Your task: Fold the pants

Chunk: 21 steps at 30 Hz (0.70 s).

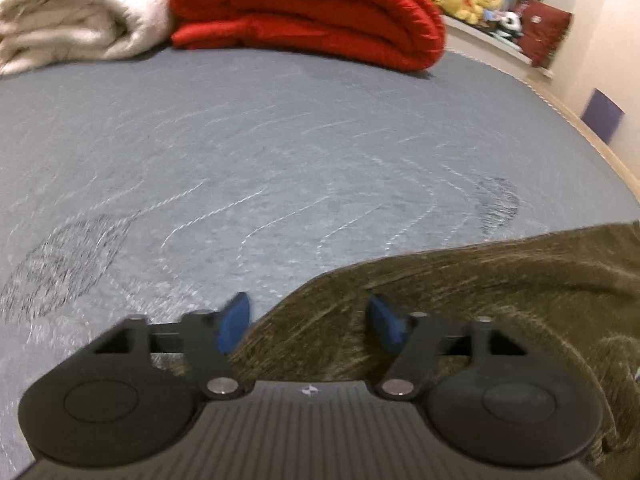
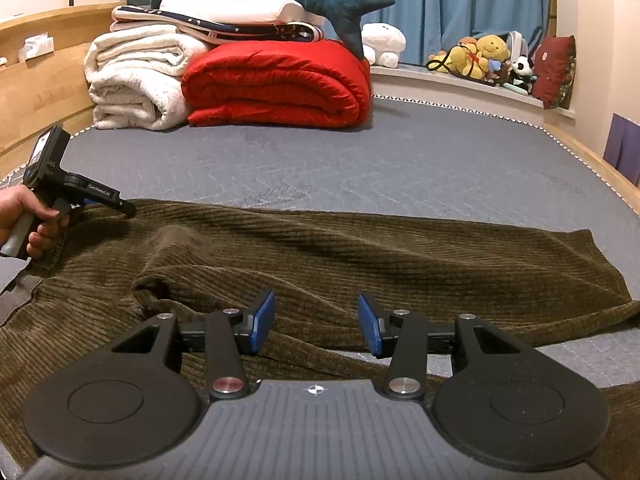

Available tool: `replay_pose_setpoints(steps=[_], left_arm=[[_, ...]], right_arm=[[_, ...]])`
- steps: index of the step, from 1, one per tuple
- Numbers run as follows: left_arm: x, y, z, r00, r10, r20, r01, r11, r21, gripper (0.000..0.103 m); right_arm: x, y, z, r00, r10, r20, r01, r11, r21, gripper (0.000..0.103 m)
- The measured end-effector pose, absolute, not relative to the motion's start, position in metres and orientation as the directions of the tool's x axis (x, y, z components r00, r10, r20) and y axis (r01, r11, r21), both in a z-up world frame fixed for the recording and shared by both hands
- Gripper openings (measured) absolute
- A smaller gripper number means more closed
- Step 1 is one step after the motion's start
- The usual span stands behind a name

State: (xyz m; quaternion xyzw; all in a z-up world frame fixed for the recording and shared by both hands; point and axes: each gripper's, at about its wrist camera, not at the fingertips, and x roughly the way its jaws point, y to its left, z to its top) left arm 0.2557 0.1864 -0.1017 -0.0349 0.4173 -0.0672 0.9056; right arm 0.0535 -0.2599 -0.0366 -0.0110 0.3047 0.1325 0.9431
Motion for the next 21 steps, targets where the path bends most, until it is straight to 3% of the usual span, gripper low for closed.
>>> replay_pose_setpoints(steps=[1,2,6,16,21], left_arm=[[0.254,0.183,-0.1,0.651,-0.154,-0.743,0.11,0.988,-0.109,0.042],[0.253,0.181,-0.098,0.659,-0.149,-0.737,0.123,0.988,-0.09,0.026],[0.245,0.174,-0.083,0.683,-0.126,-0.72,0.141,0.989,-0.039,0.009],[0.161,0.124,-0.018,0.744,-0.205,-0.636,0.381,0.912,0.151,0.006],[0.095,0.091,0.0,0.713,-0.251,-0.655,0.495,0.842,0.216,0.005]], right_arm=[[0.054,-0.259,-0.036,0.779,0.242,-0.578,-0.256,0.965,0.059,0.048],[0.054,-0.259,-0.036,0.779,0.243,-0.577,-0.257,0.965,0.059,0.048],[0.055,-0.261,-0.033,0.783,0.241,-0.574,-0.256,0.965,0.056,0.048],[0.048,-0.276,-0.024,0.806,0.198,-0.559,-0.171,0.98,0.1,0.048],[0.047,-0.292,-0.014,0.815,0.207,-0.541,-0.122,0.974,0.189,0.048]])
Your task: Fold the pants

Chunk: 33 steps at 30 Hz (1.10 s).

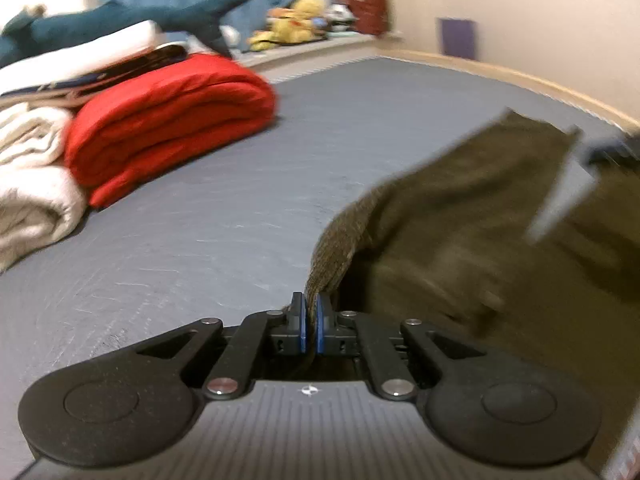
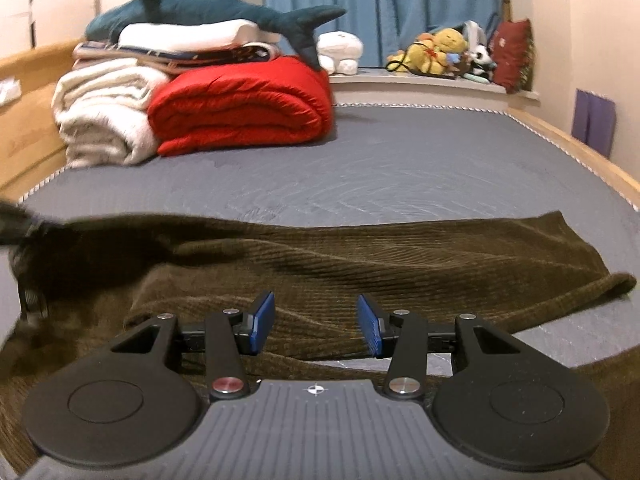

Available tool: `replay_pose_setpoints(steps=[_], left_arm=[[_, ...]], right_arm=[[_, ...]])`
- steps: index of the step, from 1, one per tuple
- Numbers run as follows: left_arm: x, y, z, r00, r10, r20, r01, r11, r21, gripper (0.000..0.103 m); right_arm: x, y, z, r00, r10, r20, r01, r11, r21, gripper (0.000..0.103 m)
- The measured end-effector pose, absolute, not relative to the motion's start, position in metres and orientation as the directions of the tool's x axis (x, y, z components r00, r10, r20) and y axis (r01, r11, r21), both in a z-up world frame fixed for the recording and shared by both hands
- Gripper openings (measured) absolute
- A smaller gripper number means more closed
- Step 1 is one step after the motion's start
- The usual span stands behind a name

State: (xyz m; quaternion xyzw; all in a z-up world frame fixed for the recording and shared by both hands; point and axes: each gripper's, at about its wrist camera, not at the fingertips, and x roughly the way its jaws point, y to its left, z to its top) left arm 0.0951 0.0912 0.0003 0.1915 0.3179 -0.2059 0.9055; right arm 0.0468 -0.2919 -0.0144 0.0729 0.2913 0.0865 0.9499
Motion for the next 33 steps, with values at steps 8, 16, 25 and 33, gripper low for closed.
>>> replay_pose_setpoints(steps=[8,16,25,33], left_arm=[[-0.027,0.112,0.003,0.661,-0.236,-0.712,0.533,0.816,0.224,0.004],[-0.045,0.091,-0.039,0.562,-0.185,-0.806,0.59,0.773,0.233,0.01],[-0.021,0.057,-0.039,0.584,-0.268,-0.766,0.602,0.776,0.188,0.033],[-0.016,0.011,-0.075,0.53,-0.335,-0.779,0.718,0.667,0.201,0.045]], right_arm=[[0.06,-0.342,0.007,0.859,0.165,-0.485,-0.052,0.97,0.238,0.048],[0.103,-0.427,-0.037,0.811,0.114,-0.574,0.195,0.873,0.447,0.051],[0.126,-0.514,-0.105,0.751,0.058,-0.658,0.454,0.677,0.579,0.051],[0.137,-0.54,-0.145,0.76,0.089,-0.644,0.511,0.531,0.676,0.05]])
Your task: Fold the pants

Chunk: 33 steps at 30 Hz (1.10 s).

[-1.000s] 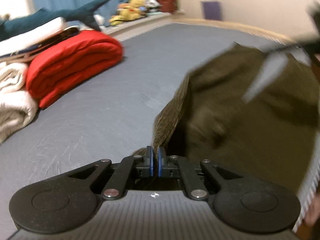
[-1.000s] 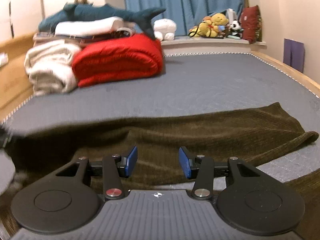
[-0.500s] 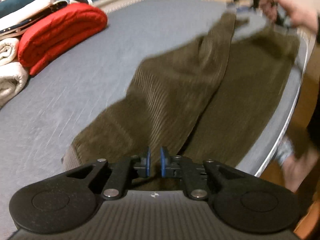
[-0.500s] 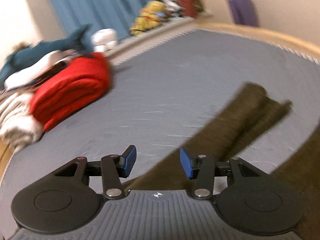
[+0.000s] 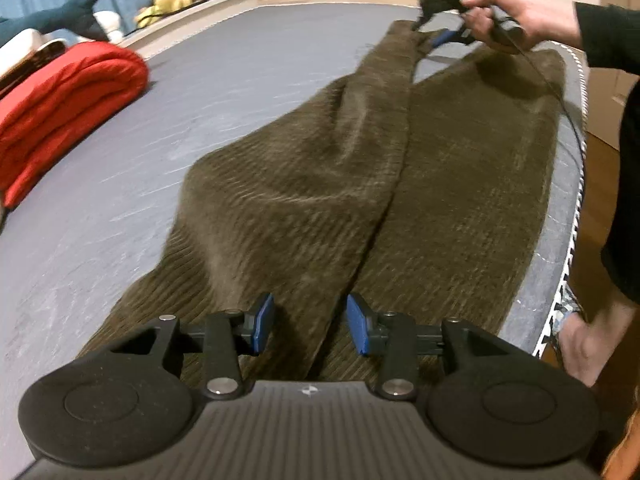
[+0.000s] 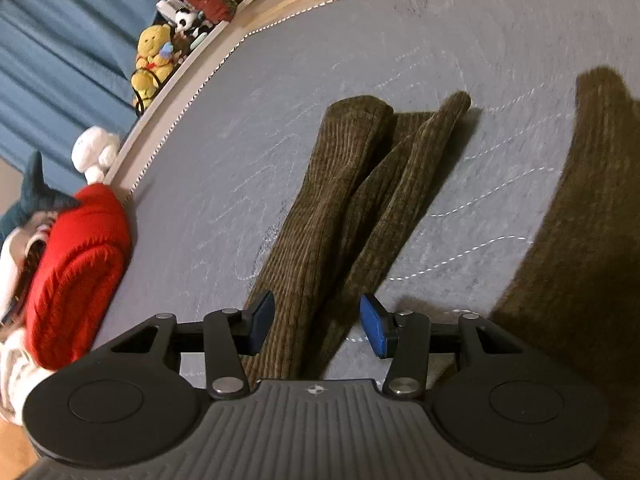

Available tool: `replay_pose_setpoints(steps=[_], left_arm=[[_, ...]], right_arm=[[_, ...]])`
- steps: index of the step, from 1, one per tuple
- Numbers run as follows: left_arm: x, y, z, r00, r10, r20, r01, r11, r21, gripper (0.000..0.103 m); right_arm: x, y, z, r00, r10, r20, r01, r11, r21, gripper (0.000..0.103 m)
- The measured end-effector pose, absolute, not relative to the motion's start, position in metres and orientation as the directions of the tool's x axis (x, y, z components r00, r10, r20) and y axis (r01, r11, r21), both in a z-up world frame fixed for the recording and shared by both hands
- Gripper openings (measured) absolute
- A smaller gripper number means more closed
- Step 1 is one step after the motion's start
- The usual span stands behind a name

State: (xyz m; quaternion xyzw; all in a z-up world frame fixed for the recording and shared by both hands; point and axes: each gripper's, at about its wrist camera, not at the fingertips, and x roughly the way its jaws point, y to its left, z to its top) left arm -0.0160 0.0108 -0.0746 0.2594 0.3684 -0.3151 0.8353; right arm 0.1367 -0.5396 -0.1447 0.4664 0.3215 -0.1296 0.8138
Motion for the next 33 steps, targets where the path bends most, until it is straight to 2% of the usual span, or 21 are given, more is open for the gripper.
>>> replay_pose_setpoints(steps=[1,3,10,11,12,14,15,17,25,30,32,33], left_arm=[[-0.014,0.01,-0.077,0.522,-0.34,-0.782,0.728,0.656,0.2,0.045],[-0.012,0.004,-0.084,0.502,-0.343,-0.794,0.746,0.636,0.197,0.045],[-0.007,-0.007,-0.113,0.485,-0.271,-0.831,0.778,0.568,0.268,0.044],[-0.005,-0.006,-0.115,0.485,-0.273,-0.831,0.78,0.565,0.27,0.042],[-0.004,-0.005,-0.116,0.489,-0.274,-0.828,0.778,0.567,0.271,0.03],[-0.002,-0.002,-0.117,0.508,-0.251,-0.824,0.762,0.578,0.294,0.016],[0.0,0.0,-0.116,0.506,-0.256,-0.824,0.76,0.583,0.286,0.01],[0.001,0.003,-0.111,0.51,-0.269,-0.817,0.757,0.591,0.278,0.007],[-0.029,0.033,-0.065,0.534,-0.403,-0.743,0.777,0.58,0.244,0.005],[-0.058,0.064,-0.046,0.461,-0.515,-0.723,0.844,0.505,0.179,0.004],[-0.07,0.07,-0.05,0.387,-0.522,-0.76,0.877,0.463,0.129,0.004],[-0.072,0.07,-0.054,0.333,-0.512,-0.792,0.894,0.439,0.092,0.003]], right_arm=[[0.14,-0.541,-0.147,0.762,0.097,-0.64,0.508,0.523,0.684,0.049],[0.145,-0.546,-0.15,0.778,0.11,-0.619,0.493,0.504,0.709,0.037],[0.163,-0.549,-0.166,0.763,0.127,-0.634,0.497,0.511,0.701,0.035],[0.164,-0.55,-0.165,0.763,0.13,-0.633,0.494,0.515,0.701,0.026],[0.165,-0.55,-0.163,0.764,0.133,-0.631,0.488,0.519,0.701,0.016],[0.163,-0.551,-0.154,0.779,0.122,-0.615,0.474,0.528,0.704,0.013],[0.162,-0.552,-0.148,0.788,0.119,-0.604,0.461,0.538,0.706,0.012],[0.156,-0.55,-0.131,0.812,0.099,-0.575,0.428,0.569,0.702,0.011],[0.062,-0.549,-0.026,0.86,-0.045,-0.508,0.409,0.656,0.634,0.009],[-0.04,-0.547,0.0,0.792,-0.143,-0.593,0.533,0.637,0.558,0.009],[-0.067,-0.544,-0.014,0.753,-0.145,-0.642,0.562,0.649,0.513,0.01],[-0.075,-0.547,-0.033,0.708,-0.112,-0.697,0.587,0.643,0.493,0.011]])
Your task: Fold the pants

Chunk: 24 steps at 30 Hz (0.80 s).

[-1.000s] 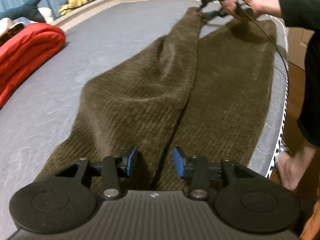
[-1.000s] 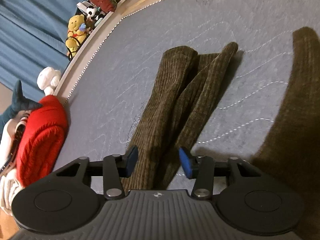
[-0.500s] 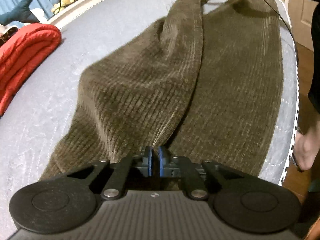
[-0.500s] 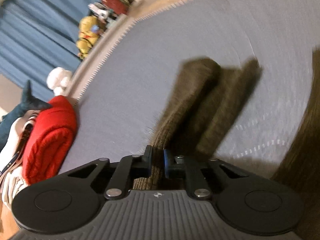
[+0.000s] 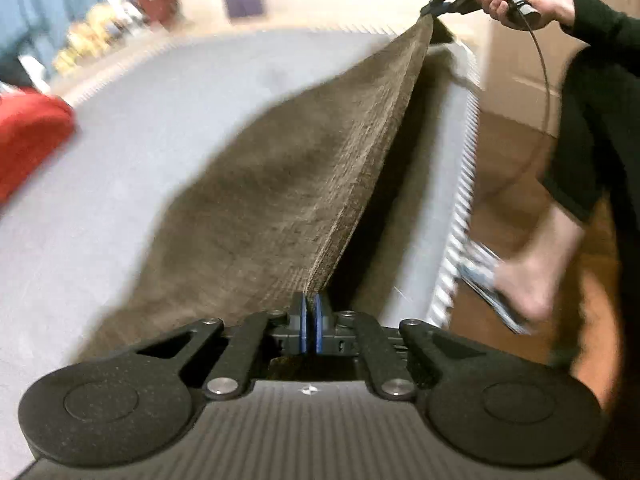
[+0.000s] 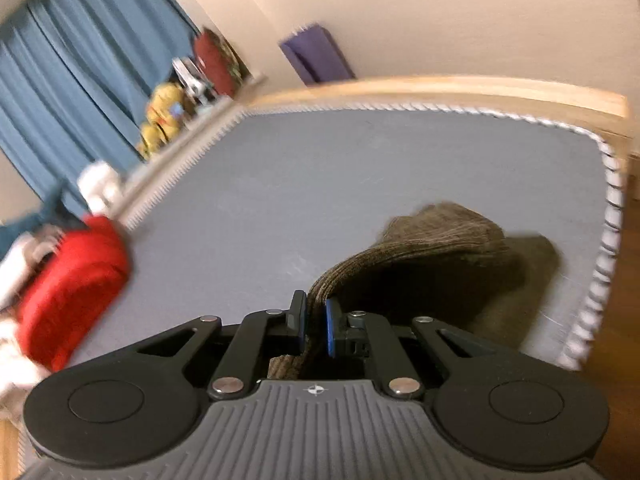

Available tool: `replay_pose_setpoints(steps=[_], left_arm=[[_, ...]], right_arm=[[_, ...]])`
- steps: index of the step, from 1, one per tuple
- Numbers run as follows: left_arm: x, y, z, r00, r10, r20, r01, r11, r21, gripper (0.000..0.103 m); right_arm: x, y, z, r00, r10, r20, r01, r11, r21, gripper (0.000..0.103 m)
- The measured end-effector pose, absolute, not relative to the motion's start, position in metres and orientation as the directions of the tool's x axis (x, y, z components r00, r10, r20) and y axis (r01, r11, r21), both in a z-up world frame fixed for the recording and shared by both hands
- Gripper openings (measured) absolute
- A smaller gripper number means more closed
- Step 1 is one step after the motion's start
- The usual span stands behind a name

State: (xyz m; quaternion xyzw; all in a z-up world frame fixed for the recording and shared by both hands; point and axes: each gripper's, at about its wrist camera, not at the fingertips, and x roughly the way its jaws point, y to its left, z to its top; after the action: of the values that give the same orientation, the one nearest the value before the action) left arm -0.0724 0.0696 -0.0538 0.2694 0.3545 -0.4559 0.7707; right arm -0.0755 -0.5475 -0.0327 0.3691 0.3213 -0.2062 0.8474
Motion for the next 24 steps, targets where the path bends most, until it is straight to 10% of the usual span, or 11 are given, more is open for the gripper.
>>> replay_pose_setpoints(steps=[5,9,24], left_arm=[[-0.076,0.059,-0.057,0.305,-0.49,-0.817,0.907,0.41,0.093,0.009],[-0.058,0.051,-0.034,0.409,-0.534,-0.74,0.855,0.508,0.106,0.014],[-0.024,-0.018,-0.009,0.599,-0.416,-0.684,0.65,0.751,0.113,0.017]], right_arm=[[-0.104,-0.601,-0.092,0.62,-0.051,-0.783,0.727,0.414,0.548,0.016],[-0.107,-0.649,-0.081,0.649,-0.227,-0.726,0.738,0.421,0.528,0.047],[-0.108,-0.679,-0.118,0.55,-0.177,-0.816,0.818,0.312,0.483,0.05]])
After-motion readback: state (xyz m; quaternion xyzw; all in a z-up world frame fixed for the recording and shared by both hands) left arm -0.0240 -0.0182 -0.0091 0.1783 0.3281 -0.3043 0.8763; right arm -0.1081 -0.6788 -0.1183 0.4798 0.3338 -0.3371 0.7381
